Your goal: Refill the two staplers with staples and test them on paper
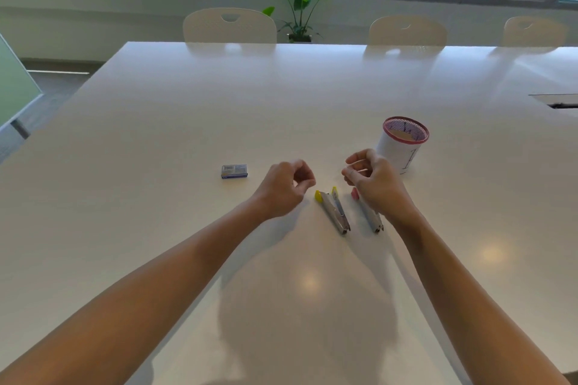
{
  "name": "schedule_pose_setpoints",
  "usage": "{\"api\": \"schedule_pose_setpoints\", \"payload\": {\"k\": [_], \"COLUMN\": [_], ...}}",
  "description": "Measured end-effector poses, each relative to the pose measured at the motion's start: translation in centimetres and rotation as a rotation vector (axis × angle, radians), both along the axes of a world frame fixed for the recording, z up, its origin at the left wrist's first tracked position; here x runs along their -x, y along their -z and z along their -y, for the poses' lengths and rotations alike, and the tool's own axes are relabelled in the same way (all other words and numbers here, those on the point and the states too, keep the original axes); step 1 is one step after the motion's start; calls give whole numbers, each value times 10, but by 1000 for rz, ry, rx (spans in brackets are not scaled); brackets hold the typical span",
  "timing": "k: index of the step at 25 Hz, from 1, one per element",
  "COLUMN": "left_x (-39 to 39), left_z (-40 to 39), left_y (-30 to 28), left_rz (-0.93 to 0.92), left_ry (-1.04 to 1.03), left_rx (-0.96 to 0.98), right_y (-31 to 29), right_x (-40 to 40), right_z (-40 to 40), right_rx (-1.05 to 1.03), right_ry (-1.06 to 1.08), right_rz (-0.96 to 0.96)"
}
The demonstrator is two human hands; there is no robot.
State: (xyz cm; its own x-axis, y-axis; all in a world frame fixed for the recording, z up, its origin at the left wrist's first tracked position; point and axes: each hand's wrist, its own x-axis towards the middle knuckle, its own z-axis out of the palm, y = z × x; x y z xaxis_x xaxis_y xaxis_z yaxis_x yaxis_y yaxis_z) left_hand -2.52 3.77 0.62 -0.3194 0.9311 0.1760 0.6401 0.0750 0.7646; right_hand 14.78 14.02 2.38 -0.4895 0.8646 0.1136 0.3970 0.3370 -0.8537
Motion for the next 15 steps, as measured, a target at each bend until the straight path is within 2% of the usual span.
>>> {"api": "schedule_pose_setpoints", "payload": {"k": [8,15], "left_x": [-63,-87], "left_z": [-94,-168], "left_y": [-49,-65], "left_rz": [93,-43], "left_ry": [-10,-31], "left_rx": [-264,-218], "right_y": [-35,-43], "right_x": [-52,-60], "right_z": [-82,-120], "right_rx": [-189,-269], "right_ry": [291,271], "right_rz": [-26,80]}}
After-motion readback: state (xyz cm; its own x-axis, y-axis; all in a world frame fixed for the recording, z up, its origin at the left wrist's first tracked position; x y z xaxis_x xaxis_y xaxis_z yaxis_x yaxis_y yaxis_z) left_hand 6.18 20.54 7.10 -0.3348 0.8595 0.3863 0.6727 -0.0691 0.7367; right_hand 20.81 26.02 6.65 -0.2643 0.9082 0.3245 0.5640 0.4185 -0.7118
